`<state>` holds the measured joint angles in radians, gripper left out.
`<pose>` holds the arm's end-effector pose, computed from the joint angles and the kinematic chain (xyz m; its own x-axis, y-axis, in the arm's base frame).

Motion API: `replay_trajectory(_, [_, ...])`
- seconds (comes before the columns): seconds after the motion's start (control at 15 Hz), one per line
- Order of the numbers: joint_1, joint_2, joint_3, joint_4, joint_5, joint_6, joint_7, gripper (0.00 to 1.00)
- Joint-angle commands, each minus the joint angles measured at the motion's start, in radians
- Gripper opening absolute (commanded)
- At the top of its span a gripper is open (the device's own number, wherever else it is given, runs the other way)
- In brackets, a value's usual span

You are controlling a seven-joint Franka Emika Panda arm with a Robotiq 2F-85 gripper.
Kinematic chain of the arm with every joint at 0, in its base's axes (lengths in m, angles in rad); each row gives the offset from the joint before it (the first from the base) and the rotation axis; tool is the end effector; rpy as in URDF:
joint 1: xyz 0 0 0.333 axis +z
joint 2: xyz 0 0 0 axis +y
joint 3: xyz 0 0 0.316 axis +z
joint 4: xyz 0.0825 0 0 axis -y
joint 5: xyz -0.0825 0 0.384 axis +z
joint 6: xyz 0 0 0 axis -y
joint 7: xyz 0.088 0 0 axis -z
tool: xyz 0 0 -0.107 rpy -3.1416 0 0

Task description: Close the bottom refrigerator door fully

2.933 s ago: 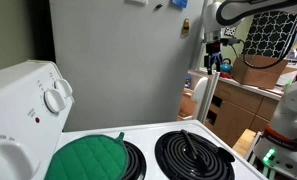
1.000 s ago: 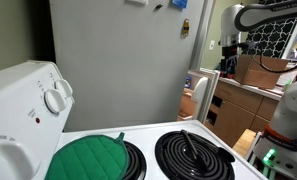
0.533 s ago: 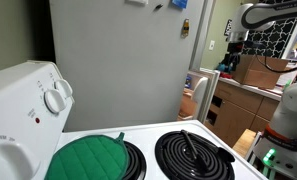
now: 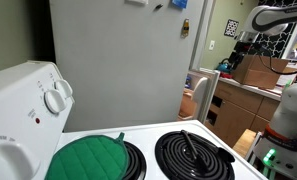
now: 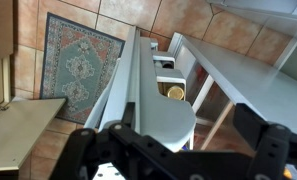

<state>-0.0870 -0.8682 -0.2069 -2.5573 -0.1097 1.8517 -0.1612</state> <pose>0.2930 -0.1085 0.5387 0.9860 -0.0515 0.1584 -0.0484 -0.9986 -0.0235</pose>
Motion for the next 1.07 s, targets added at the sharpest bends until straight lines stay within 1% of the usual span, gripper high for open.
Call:
replay_trajectory(0.0, [-0.015, 0.001, 0.004, 0.0, 0.007, -0.001, -0.006, 1.0])
replay_trajectory(0.2, [-0.015, -0.01, 0.002, -0.01, 0.001, 0.019, -0.019, 1.0])
replay_trajectory(0.33, [-0.021, -0.016, -0.006, -0.027, -0.02, 0.129, -0.037, 1.0])
replay_trajectory(0.47, [-0.018, 0.003, -0.027, -0.032, 0.008, 0.27, -0.032, 1.0])
replay_trajectory(0.53, [-0.017, 0.016, -0.031, -0.031, 0.014, 0.318, -0.03, 1.0])
replay_trajectory(0.67, [-0.012, 0.054, -0.038, -0.029, 0.018, 0.405, -0.037, 1.0])
replay_trajectory(0.8, [-0.024, 0.116, -0.033, -0.024, -0.003, 0.476, -0.033, 1.0])
replay_trajectory(1.0, [-0.036, 0.206, -0.039, -0.012, -0.001, 0.579, -0.031, 1.0])
